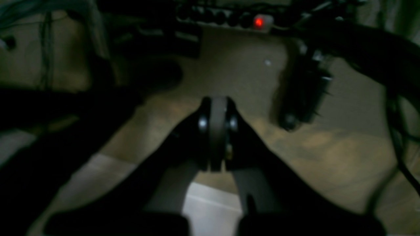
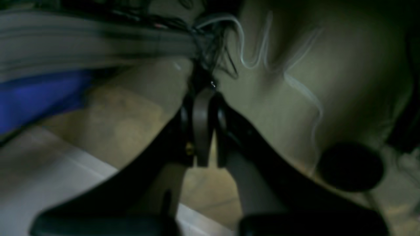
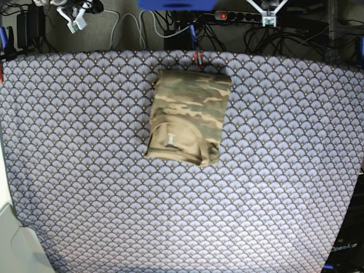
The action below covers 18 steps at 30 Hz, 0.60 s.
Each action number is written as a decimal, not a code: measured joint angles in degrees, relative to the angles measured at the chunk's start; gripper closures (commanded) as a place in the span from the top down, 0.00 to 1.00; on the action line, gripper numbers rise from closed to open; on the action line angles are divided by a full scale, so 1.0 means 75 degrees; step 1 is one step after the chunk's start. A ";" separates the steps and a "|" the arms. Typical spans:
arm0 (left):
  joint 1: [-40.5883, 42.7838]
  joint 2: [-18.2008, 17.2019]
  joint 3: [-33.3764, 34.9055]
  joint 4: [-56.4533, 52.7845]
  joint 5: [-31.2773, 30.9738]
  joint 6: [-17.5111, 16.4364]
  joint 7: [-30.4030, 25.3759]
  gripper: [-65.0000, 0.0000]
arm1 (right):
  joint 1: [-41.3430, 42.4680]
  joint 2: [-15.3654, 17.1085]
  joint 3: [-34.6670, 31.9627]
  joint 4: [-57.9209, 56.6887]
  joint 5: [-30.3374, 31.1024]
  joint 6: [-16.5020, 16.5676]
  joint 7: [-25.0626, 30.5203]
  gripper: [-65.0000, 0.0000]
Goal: Fold the T-shirt properly
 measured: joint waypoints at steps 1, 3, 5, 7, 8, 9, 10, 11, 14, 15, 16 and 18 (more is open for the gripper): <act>-0.0382 0.0061 0.0152 -0.0679 -0.0061 -0.0096 -0.0111 0.01 | 0.0291 -0.0050 0.0012 -0.0723 -0.0020 0.0023 0.0373 0.02; -0.1096 0.0184 0.0434 -0.2186 -0.0087 -0.0157 -0.0941 0.01 | 0.0883 -0.0189 0.0017 -0.2206 -0.0137 -0.0006 0.1052 0.02; -0.1833 0.0297 0.0734 -0.3681 -0.0055 -0.0070 -0.1588 0.01 | 0.1443 -0.0358 -0.0023 -0.3579 -0.0224 -0.0189 0.1935 0.02; -0.2468 0.0428 0.1107 -0.5307 -0.0023 -0.0090 -0.2626 0.01 | 0.1906 -0.0595 -0.0064 -0.4884 -0.0600 -0.1341 0.2856 0.02; -0.2739 0.0495 0.1268 -0.6140 -0.0035 -0.0128 -0.3147 0.01 | 0.2025 -0.0653 -0.0055 -0.5368 -0.0848 -0.1883 0.3328 0.02; -0.2999 0.0571 0.1422 -0.6872 -0.0047 -0.0195 -0.3730 0.01 | 0.2092 -0.0731 -0.0055 -0.5633 -0.1212 -0.2328 0.3844 0.02; -0.3214 0.0647 0.1565 -0.7513 -0.0090 -0.0149 -0.4342 0.01 | 0.2095 -0.0799 -0.0058 -0.5820 -0.1591 -0.2853 0.4214 0.02; -0.3448 0.0714 0.1687 -0.8122 -0.0076 -0.0082 -0.4832 0.01 | 0.2116 -0.0889 -0.0052 -0.5936 -0.1967 -0.3465 0.4389 0.02; -0.3978 0.0880 0.1711 -0.8658 -0.0082 -0.0096 -0.5024 0.01 | 0.2186 -0.1163 -0.0052 -0.5936 -0.3040 -0.5033 0.4403 0.02; -0.4144 0.0941 0.1658 -0.8635 -0.0085 -0.0134 -0.5042 0.01 | 0.2273 -0.1268 -0.0050 -0.5989 -0.3281 -0.5479 0.4412 0.02; -0.4281 0.1008 0.1655 -0.8591 -0.0079 -0.0125 -0.5109 0.02 | 0.2404 -0.1355 -0.0044 -0.6065 -0.3544 -0.5764 0.4401 0.02; -0.4444 0.1084 0.1655 -0.8521 -0.0052 -0.0172 -0.5211 0.02 | 0.2745 -0.1577 -0.0017 -0.6362 -0.3704 -0.6309 0.4436 0.02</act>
